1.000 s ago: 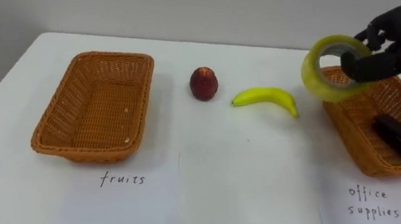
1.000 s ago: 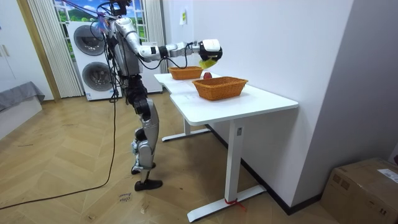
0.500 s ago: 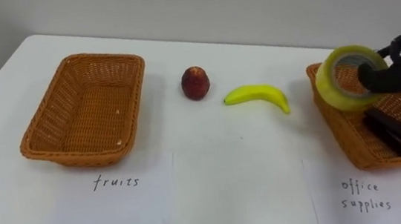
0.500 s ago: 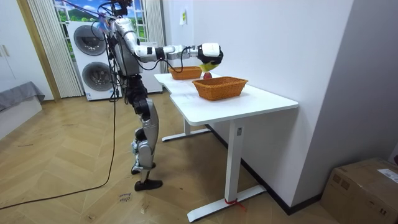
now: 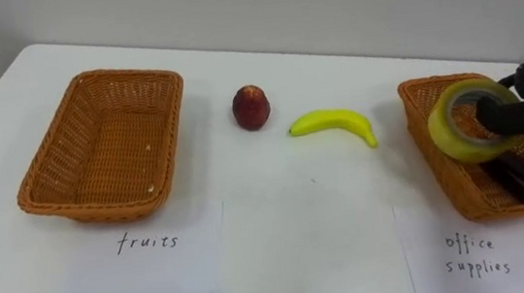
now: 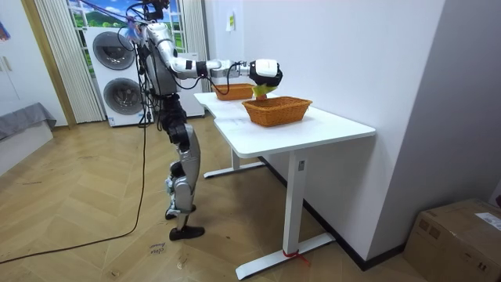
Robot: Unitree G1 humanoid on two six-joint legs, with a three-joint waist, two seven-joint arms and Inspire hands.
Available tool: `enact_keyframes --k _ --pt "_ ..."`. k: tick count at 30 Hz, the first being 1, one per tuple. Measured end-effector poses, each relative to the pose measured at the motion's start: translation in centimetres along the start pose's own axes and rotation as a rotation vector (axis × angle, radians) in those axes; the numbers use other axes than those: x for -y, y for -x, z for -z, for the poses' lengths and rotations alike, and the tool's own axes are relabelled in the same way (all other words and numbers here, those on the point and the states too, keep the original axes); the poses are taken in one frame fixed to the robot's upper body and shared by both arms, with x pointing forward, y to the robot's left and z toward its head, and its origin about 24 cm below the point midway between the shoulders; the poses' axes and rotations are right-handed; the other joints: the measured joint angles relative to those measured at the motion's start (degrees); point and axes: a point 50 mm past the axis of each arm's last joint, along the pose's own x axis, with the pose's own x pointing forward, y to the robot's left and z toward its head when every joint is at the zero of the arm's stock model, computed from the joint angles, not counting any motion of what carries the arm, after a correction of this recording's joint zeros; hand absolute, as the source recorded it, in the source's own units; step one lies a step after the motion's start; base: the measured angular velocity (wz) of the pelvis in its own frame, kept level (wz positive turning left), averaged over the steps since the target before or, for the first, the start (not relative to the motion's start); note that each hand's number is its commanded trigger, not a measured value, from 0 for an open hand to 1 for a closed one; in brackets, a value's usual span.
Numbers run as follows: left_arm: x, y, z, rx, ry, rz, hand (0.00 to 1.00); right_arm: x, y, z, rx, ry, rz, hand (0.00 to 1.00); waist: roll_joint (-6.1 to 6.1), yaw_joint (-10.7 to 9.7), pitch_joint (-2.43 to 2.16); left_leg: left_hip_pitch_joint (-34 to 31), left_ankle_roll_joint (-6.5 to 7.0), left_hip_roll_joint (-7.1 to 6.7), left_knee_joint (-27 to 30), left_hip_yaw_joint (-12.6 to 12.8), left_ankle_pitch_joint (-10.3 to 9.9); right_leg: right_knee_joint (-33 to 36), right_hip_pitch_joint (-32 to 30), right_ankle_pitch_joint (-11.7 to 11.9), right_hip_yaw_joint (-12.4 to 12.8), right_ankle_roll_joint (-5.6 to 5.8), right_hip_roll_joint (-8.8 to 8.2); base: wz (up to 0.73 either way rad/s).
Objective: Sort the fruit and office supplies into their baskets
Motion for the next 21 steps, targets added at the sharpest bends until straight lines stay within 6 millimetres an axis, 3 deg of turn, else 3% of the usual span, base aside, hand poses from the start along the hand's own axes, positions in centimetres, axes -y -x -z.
enact_keyframes --k 18,21 --pt "0.0 0.0 0.0 -0.001 -0.004 -0.002 0.0 -0.2 0.5 1.1 -0.033 0.04 -0.01 1.0 0.38 0.06 -0.25 0.14 -0.01 0.04 0.06 0.05 0.0 0.07 0.03 0.0 0.36 0.0 0.09 0.0" --pt "0.0 0.0 0.1 -0.002 -0.003 -0.001 0.0 -0.4 0.7 2.1 -0.072 0.041 -0.018 1.0 0.28 0.16 -0.31 0.25 -0.01 0.03 0.09 0.11 -0.01 0.05 0.06 0.0 0.69 0.0 0.11 0.0"
